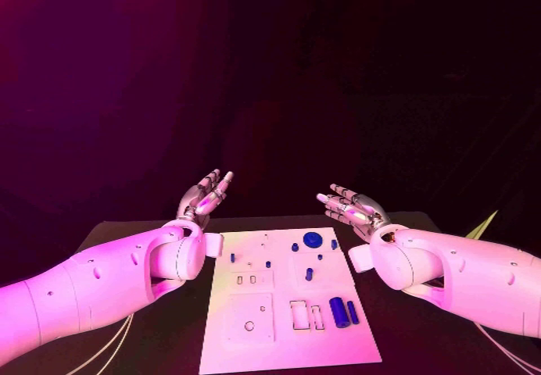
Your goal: Assemble the parts on the task board
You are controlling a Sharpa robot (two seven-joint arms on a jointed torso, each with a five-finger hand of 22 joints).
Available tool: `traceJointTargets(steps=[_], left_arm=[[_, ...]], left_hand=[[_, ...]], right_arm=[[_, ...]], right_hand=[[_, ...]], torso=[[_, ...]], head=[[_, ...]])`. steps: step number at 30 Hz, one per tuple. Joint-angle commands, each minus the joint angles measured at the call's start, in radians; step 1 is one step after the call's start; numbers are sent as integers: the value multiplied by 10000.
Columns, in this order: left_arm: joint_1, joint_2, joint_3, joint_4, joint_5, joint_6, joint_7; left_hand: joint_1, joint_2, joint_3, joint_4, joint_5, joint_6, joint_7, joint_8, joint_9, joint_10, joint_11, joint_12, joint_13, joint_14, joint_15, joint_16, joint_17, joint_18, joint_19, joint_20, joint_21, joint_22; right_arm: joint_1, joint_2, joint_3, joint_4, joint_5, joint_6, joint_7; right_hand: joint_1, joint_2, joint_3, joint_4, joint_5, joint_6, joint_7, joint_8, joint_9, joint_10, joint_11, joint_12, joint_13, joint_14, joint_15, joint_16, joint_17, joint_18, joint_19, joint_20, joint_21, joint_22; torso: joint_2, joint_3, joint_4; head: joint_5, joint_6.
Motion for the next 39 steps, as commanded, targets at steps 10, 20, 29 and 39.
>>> traceJointTargets(steps=[10,20,29,39], left_arm=[[74,-71,-9,-164,56,553,41],[77,-382,-14,77,-42,547,81],[130,-979,-5,720,-501,708,108],[237,-1737,35,1833,-1195,1359,-240]], left_hand=[[585,-89,51,30,230,143,756,86,82,69,215,0,20,8,135,19,47,28,19,190,170,122],[1268,-425,436,-353,212,800,878,238,200,652,352,80,94,430,233,97,132,-8,201,242,234,152],[2983,-1283,1166,-1358,170,5664,1077,1804,1147,6709,747,1172,593,7013,275,2123,1430,107,6286,184,2448,1012],[3080,-1765,2139,-1725,121,7460,737,2511,1582,9918,39,1258,558,10281,-799,3791,3232,117,8864,-967,4753,2014]], right_arm=[[359,-51,-266,-536,-1907,508,-242],[422,163,-263,-1145,-4319,254,-149],[602,362,-201,-1555,-7631,416,-698],[936,537,-174,-1406,-11498,948,-1989]], right_hand=[[1116,-150,895,-710,238,844,1709,250,229,864,123,179,164,760,106,246,226,281,522,164,242,174],[2211,-396,1160,-1450,232,3926,1572,1033,769,5009,-152,607,420,4710,-305,974,705,739,3145,135,876,410],[2576,-959,1654,-1621,234,7429,996,1948,1275,8180,-829,698,484,7876,-1113,1809,1185,1225,6939,-218,1864,630],[2614,-1460,1715,-1459,202,8449,494,2163,1641,9924,-1497,549,575,10826,-2160,3215,2723,1197,9467,-1361,3580,1442]], torso=[[9,-10,0],[54,-34,8],[351,-69,59],[803,-144,165]], head=[[-2,-233],[25,-298],[-49,-317],[-162,-440]])
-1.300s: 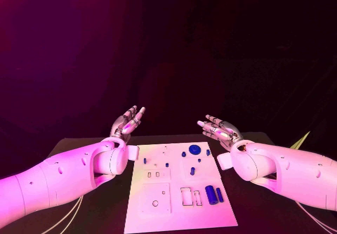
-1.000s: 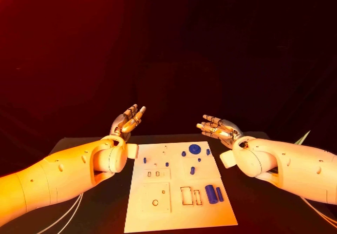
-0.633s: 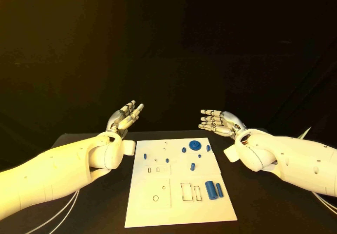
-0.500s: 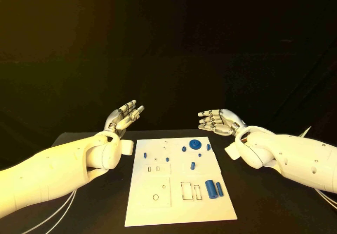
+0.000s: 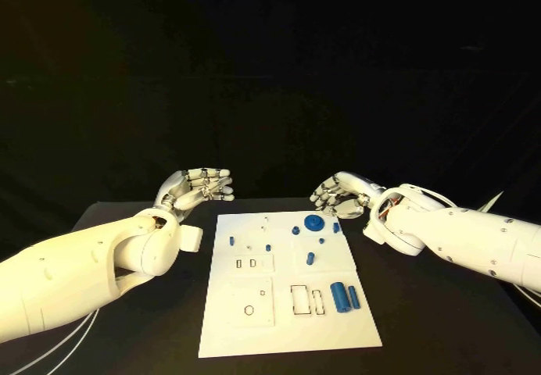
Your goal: Assemble the parts on the task board
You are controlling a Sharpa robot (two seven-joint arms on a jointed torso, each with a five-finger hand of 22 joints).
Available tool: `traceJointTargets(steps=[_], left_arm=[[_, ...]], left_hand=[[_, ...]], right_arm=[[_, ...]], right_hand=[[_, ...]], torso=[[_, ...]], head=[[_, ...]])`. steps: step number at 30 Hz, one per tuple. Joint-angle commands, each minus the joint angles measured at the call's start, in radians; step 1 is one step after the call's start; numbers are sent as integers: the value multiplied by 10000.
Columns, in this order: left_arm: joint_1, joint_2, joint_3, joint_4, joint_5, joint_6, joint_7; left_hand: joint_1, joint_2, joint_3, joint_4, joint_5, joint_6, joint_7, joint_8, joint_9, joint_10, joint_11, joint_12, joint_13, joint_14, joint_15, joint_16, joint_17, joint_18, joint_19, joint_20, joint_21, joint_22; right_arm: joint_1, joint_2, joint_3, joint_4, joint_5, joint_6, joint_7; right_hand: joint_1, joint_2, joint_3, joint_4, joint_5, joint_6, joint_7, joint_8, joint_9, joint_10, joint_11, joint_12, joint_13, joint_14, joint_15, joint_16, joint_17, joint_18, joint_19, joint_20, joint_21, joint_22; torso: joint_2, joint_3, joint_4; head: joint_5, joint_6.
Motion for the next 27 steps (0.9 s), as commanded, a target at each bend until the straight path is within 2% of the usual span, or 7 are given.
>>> traceJointTargets(steps=[1,2,7,11,14,17,27], left_arm=[[26,-158,24,370,-176,215,-84],[30,-257,31,548,-214,267,-117],[36,-529,56,1078,-276,382,-194],[38,-720,79,1441,-288,423,-242],[52,-835,93,1669,-291,443,-270],[81,-914,100,1846,-293,446,-291],[132,-976,109,2044,-294,449,-323]], left_hand=[[-106,-280,362,-88,139,106,-9,133,178,366,-100,-265,76,346,-159,541,584,79,251,-178,782,511],[-191,-332,422,-87,121,105,6,94,193,418,-111,-400,78,375,-147,784,874,67,148,-210,1147,746],[-358,-444,652,-116,118,121,10,-3,259,578,-118,-682,99,288,-247,2034,2009,82,-5,-262,2619,1672],[-470,-512,820,-90,114,97,28,-54,314,602,-112,-781,110,30,-239,2649,2547,100,-323,-230,3315,2121],[-513,-524,847,-72,110,77,34,-70,327,588,-104,-798,110,-16,-233,2776,2649,104,-399,-215,3454,2208],[-531,-530,855,-63,110,67,39,-78,331,578,-101,-804,111,-36,-229,2819,2684,106,-426,-210,3501,2237],[-582,-543,871,-37,109,17,63,-110,339,524,-80,-823,110,-115,-209,2920,2771,109,-502,-188,3624,2311]], right_arm=[[81,92,6,87,-1061,204,-414],[109,134,7,97,-1402,259,-560],[198,399,10,29,-2846,497,-1222],[221,598,11,-68,-3562,531,-1608],[228,732,12,-148,-3869,528,-1806],[232,842,13,-207,-4076,511,-1942],[236,1094,14,-449,-4279,763,-2084]], right_hand=[[-149,-312,162,-58,96,111,-42,139,179,344,-186,-106,139,922,-251,532,476,104,730,-221,653,381],[-178,-378,113,-8,100,165,-83,76,236,443,-250,-159,135,1243,-347,935,982,79,874,-386,1135,707],[-300,-605,253,158,109,221,-194,-98,398,509,-356,-163,198,1864,-507,2203,2373,82,1205,-610,2226,1486],[-425,-804,443,341,105,214,-218,-202,573,140,-348,-165,252,2157,-516,3400,3465,83,1411,-630,2940,2050],[-465,-921,595,476,104,183,-234,-259,762,-47,-343,-152,358,2465,-508,6173,6010,-201,2051,-607,5009,4473],[-464,-979,662,573,100,148,-223,-284,934,-186,-315,-150,447,2578,-468,7979,7651,-451,2436,-577,6612,6460],[-507,-1031,571,699,98,41,-236,-336,1103,-477,-291,-160,488,2539,-423,8864,8399,-560,2480,-521,7442,7514]], torso=[[270,-45,52],[306,-54,60],[552,-123,124],[733,-159,211],[844,-177,279],[951,-202,341],[1162,-266,469]], head=[[-59,-51],[-84,-87],[-169,-127],[-204,-96],[-223,-94],[-223,-60],[-316,-65]])
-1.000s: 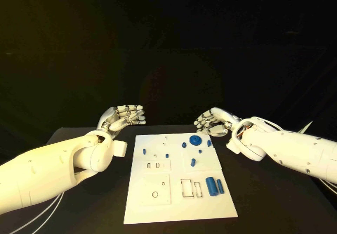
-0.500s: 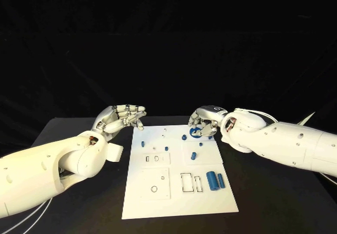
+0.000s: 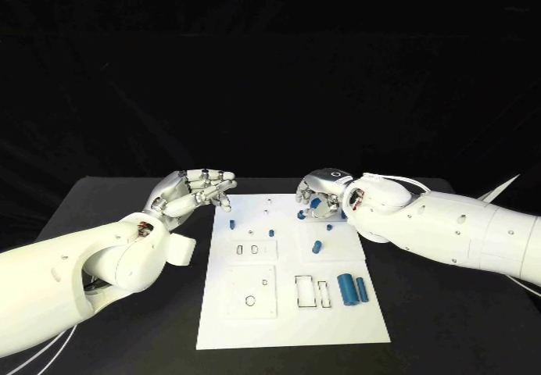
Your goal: Assemble the parts on the task board
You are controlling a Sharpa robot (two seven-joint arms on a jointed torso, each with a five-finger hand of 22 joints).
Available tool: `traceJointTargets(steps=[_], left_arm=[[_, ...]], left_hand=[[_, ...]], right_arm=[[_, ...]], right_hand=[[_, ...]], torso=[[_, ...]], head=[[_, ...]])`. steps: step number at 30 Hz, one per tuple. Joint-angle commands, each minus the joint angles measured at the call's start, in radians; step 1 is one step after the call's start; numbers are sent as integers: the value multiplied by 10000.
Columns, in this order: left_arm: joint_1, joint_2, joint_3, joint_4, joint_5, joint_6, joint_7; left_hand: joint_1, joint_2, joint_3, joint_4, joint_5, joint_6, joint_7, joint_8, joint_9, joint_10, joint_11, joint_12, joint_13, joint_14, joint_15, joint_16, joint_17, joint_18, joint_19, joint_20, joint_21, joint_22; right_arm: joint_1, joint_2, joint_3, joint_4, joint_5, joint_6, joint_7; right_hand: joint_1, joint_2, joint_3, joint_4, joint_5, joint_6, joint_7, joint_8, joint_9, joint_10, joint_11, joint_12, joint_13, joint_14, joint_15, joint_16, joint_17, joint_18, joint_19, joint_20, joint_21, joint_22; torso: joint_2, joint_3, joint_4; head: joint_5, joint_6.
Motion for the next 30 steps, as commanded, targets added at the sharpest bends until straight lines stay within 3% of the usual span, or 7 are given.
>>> traceJointTargets(steps=[1,7,20,30], left_arm=[[37,-11,15,57,-7,31,4],[77,-51,17,66,57,-41,69],[101,-92,18,19,132,-87,103],[105,-84,18,-18,139,-62,87]], left_hand=[[-179,-65,429,-84,108,-19,92,-105,199,146,-17,-89,110,-192,-49,199,190,110,-164,14,166,221],[-204,-74,434,-69,108,-69,112,-134,199,93,1,-101,108,-236,-34,249,233,113,-205,27,226,256],[-193,-67,455,-77,112,-111,127,-158,201,36,15,-107,107,-269,-23,300,271,116,-244,39,284,289],[-208,-58,457,-63,111,-121,135,-164,204,18,22,-106,108,-280,-16,320,286,115,-259,45,305,301]], right_arm=[[6,58,6,-90,-53,159,-37],[6,82,5,-173,-97,368,-108],[6,14,4,-145,-202,490,-171],[6,55,4,-158,-131,546,-149]], right_hand=[[18,-187,63,201,98,-48,-4,-150,136,-322,-65,-148,140,347,-6,368,375,-240,165,13,490,485],[15,-166,0,288,99,-59,-20,-150,228,-257,-84,-121,193,442,-17,929,891,-365,417,28,1205,1412],[24,-129,38,373,102,56,-29,-83,350,-107,-98,-105,264,471,-23,1288,1194,-472,612,38,1793,2179],[-26,-55,185,503,100,231,-45,14,482,131,-126,-88,326,514,-32,1610,1477,-543,725,27,2196,2712]], torso=[[115,-31,66],[176,-42,106],[285,-58,137],[357,-100,190]], head=[[-47,-1],[-64,-22],[-85,48],[-128,57]])
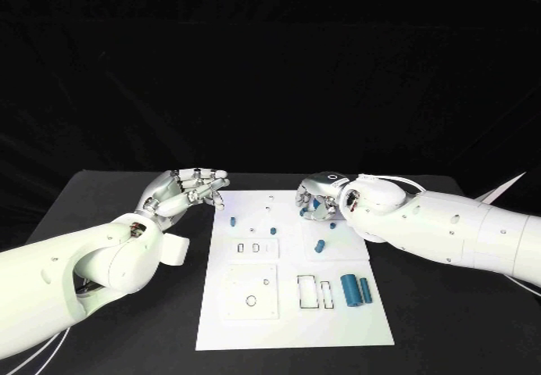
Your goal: Assemble the parts on the task board
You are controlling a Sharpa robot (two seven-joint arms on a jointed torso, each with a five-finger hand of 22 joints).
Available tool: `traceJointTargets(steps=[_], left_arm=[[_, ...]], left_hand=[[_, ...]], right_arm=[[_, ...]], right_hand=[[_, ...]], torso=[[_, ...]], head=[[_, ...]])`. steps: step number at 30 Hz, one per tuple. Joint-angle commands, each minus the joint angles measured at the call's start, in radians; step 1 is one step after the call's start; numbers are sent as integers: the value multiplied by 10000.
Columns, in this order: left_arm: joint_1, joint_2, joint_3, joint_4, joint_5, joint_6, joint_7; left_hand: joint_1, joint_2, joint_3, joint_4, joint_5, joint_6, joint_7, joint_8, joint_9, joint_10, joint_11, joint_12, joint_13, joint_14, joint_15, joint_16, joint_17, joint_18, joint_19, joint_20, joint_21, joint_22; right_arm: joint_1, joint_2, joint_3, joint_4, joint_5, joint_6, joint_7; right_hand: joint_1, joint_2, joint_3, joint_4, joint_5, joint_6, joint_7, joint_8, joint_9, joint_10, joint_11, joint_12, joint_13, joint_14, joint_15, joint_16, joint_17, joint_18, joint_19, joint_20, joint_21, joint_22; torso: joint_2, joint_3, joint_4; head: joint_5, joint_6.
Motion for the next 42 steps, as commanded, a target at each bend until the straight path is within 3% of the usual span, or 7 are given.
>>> traceJointTargets(steps=[1,4,8,15,23,31,42], left_arm=[[15,12,10,6,8,20,16],[16,11,10,0,9,25,9],[17,12,10,-4,10,32,-1],[19,9,10,-14,10,41,-22],[23,-1,10,-37,15,45,-37],[23,11,10,-88,31,56,-41],[25,51,10,-103,36,67,-51]], left_hand=[[-208,-58,457,-64,111,-14,30,-128,199,21,22,-107,108,-154,-38,203,149,116,-155,-57,188,153],[-219,-49,460,-53,112,-21,36,-133,201,9,26,-105,109,-161,-34,218,160,116,-167,-52,203,162],[-219,-49,460,-53,112,-21,36,-133,201,9,26,-105,109,-161,-34,218,160,116,-167,-52,203,162],[-231,-42,462,-41,111,-38,44,-142,202,-13,33,-107,109,-170,-29,238,174,116,-183,-46,223,172],[-240,-41,462,-34,110,-51,50,-149,202,-29,38,-108,109,-177,-25,251,183,117,-194,-42,235,179],[-240,-41,462,-34,110,-51,50,-149,202,-29,38,-108,109,-177,-25,251,183,117,-194,-42,235,179],[-239,-37,466,-34,110,-56,50,-152,204,-38,39,-106,111,-183,-23,261,190,118,-203,-39,246,184]], right_arm=[[2,23,4,-26,18,59,13],[1,34,4,-48,51,64,23],[0,40,4,-69,70,117,22],[-1,53,4,-62,0,98,-41],[-1,42,5,18,-124,-646,-73],[11,118,63,256,-189,-1664,-251],[12,923,88,-293,-293,-2241,-630]], right_hand=[[-31,-47,28,233,99,156,27,18,154,187,-72,-37,164,515,-35,198,209,-233,314,-23,284,226],[-38,33,146,298,98,258,-13,81,231,348,-114,-22,199,524,-60,309,294,-253,340,-35,420,408],[117,363,472,301,100,551,-135,290,433,667,-223,5,267,533,-144,441,379,-287,388,-102,632,693],[454,764,851,-75,99,794,-246,673,909,1174,-390,51,439,520,-291,545,402,-319,399,-227,840,989],[526,825,961,-276,98,762,-227,777,1101,1288,-410,45,511,518,-311,585,416,-339,414,-241,935,1129],[515,829,984,-345,94,777,-234,842,1202,1367,-432,57,555,516,-341,606,424,-359,450,-231,1018,1249],[499,831,990,-355,94,772,-230,856,1231,1364,-429,46,561,514,-348,610,421,-357,443,-228,1016,1245]], torso=[[44,-26,23],[63,-32,27],[84,-48,36],[114,-57,59],[136,-73,75],[158,-92,87],[218,-105,135]], head=[[-8,1],[-3,-7],[-36,0],[-57,-8],[-70,22],[-81,163],[-85,242]])
